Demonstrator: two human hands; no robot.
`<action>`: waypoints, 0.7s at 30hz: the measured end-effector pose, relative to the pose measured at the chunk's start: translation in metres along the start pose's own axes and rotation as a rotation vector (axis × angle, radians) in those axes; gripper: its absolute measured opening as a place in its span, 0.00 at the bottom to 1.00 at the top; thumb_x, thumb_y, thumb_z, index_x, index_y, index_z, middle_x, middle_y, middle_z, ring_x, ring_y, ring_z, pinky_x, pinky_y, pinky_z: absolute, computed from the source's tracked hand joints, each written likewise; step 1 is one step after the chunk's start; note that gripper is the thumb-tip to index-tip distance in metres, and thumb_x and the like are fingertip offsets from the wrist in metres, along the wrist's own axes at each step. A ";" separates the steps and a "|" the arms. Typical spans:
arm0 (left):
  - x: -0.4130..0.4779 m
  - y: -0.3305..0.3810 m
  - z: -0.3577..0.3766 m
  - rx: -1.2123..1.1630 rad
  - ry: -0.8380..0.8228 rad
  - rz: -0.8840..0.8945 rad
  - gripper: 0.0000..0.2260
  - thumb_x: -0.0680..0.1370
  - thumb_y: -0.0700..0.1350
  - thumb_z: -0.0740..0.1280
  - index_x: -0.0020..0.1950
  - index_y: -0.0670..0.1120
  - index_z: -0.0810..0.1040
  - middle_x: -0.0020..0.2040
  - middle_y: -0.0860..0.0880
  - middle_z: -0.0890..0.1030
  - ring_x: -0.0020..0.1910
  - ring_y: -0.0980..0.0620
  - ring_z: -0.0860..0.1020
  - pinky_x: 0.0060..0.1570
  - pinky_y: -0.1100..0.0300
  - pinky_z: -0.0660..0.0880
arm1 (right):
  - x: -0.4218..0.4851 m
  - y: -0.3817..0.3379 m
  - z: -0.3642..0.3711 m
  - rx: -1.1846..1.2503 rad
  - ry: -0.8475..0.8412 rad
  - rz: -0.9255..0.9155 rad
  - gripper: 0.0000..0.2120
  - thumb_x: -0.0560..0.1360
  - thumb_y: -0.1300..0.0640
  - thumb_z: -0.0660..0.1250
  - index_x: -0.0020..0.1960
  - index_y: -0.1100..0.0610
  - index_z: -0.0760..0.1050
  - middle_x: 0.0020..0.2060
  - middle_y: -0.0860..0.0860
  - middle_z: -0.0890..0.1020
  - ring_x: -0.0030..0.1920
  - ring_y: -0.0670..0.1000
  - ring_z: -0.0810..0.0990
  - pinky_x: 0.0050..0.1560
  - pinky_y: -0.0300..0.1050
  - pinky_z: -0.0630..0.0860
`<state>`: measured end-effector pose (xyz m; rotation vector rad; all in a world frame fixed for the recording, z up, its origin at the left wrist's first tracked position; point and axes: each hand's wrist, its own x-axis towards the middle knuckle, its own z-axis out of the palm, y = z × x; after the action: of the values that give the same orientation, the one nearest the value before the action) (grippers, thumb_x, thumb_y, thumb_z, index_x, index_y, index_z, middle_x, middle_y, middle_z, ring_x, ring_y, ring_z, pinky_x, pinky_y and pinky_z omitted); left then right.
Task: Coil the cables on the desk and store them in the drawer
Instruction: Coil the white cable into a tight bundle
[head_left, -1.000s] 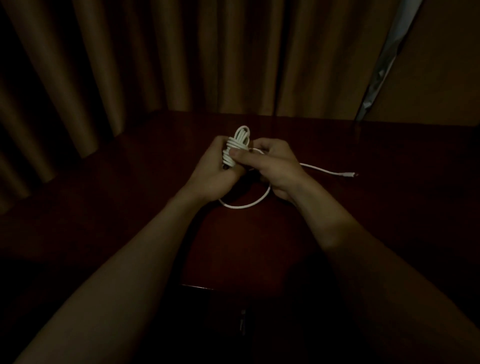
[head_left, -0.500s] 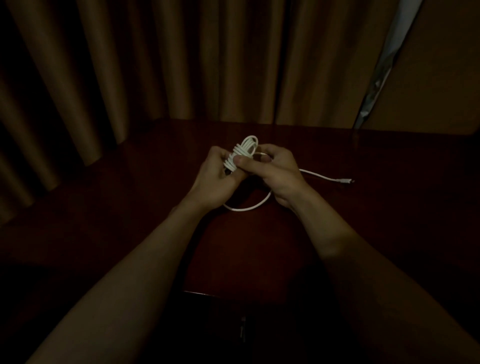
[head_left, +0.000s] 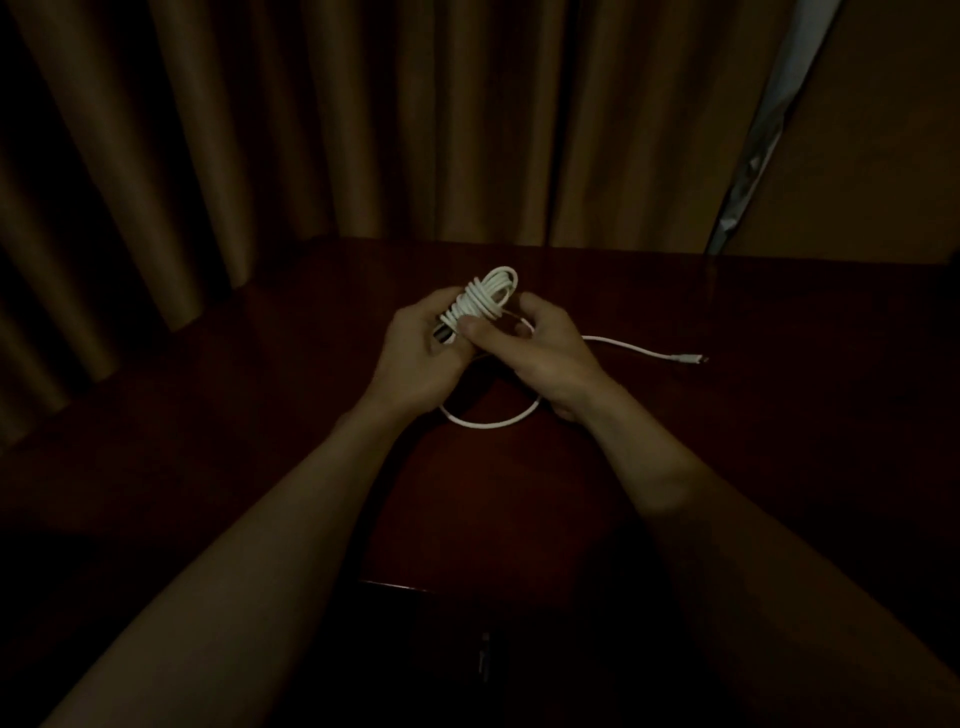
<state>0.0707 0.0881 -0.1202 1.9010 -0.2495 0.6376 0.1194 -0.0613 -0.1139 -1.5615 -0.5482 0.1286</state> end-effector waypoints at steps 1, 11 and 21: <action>0.001 -0.002 0.001 0.038 -0.001 -0.008 0.11 0.80 0.36 0.69 0.63 0.44 0.82 0.52 0.48 0.86 0.52 0.51 0.85 0.52 0.52 0.83 | 0.001 0.000 0.001 -0.065 0.033 -0.018 0.21 0.73 0.48 0.78 0.62 0.56 0.81 0.54 0.50 0.87 0.56 0.48 0.85 0.62 0.49 0.81; 0.004 -0.004 0.003 0.196 0.018 -0.093 0.06 0.83 0.48 0.66 0.50 0.47 0.79 0.41 0.54 0.83 0.39 0.58 0.81 0.40 0.57 0.77 | 0.001 -0.003 0.009 -0.340 0.103 -0.059 0.17 0.79 0.37 0.66 0.48 0.52 0.80 0.46 0.50 0.84 0.47 0.48 0.83 0.48 0.49 0.79; 0.003 0.004 -0.001 0.030 -0.029 -0.219 0.14 0.78 0.60 0.66 0.55 0.53 0.82 0.43 0.55 0.85 0.42 0.55 0.82 0.44 0.52 0.78 | -0.001 -0.013 -0.009 0.013 -0.009 0.033 0.11 0.81 0.57 0.70 0.55 0.65 0.79 0.28 0.43 0.78 0.26 0.38 0.75 0.25 0.30 0.67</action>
<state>0.0708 0.0877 -0.1156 1.9347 -0.0487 0.4683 0.1189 -0.0700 -0.1010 -1.5589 -0.5280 0.1641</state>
